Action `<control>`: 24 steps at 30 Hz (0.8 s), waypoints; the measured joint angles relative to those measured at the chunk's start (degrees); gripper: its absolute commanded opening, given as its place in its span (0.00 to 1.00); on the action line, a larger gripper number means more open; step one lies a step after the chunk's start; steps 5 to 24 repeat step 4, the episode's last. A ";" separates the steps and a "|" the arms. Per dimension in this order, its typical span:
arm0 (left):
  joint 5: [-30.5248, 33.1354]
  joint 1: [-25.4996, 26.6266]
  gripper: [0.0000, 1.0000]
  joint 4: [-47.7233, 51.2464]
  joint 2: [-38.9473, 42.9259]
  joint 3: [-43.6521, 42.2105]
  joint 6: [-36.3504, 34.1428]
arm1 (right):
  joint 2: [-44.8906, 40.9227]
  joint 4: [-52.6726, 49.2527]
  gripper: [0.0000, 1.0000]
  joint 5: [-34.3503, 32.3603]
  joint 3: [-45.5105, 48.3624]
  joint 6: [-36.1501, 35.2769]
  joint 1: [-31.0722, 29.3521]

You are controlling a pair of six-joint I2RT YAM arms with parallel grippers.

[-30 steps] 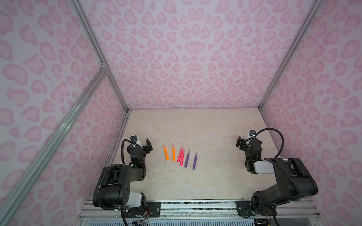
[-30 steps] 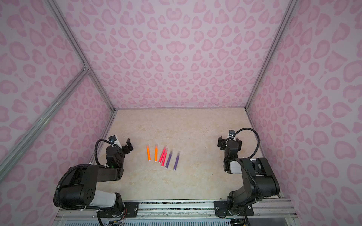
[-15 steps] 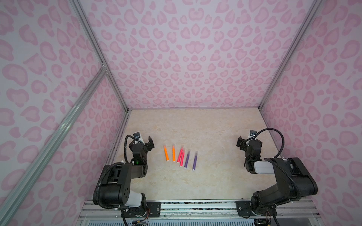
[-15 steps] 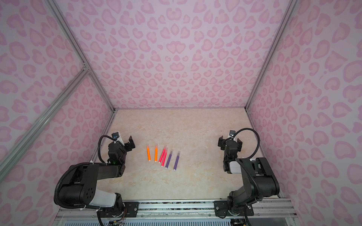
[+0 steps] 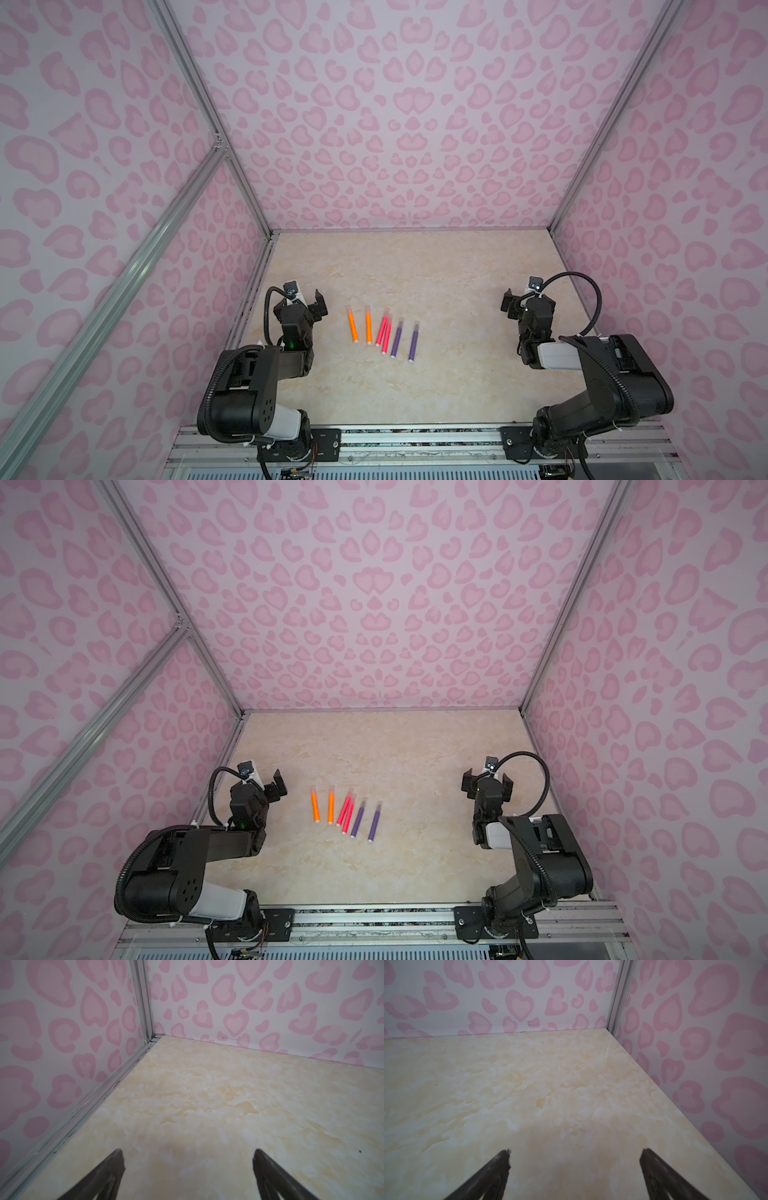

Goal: Insert the pens into the pen caps

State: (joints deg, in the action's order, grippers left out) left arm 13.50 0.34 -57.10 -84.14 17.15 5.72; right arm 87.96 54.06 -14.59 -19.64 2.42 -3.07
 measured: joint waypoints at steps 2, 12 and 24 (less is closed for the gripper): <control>0.02 0.04 0.98 0.11 -0.11 0.11 -0.02 | 0.00 0.00 0.99 0.00 0.00 0.00 -0.04; 0.02 0.04 0.98 0.11 -0.11 0.22 -0.09 | 0.00 0.00 0.99 0.00 0.00 0.00 -0.02; 0.02 0.04 0.98 0.11 -0.11 0.22 -0.09 | 0.00 0.00 0.99 0.00 0.00 0.00 -0.02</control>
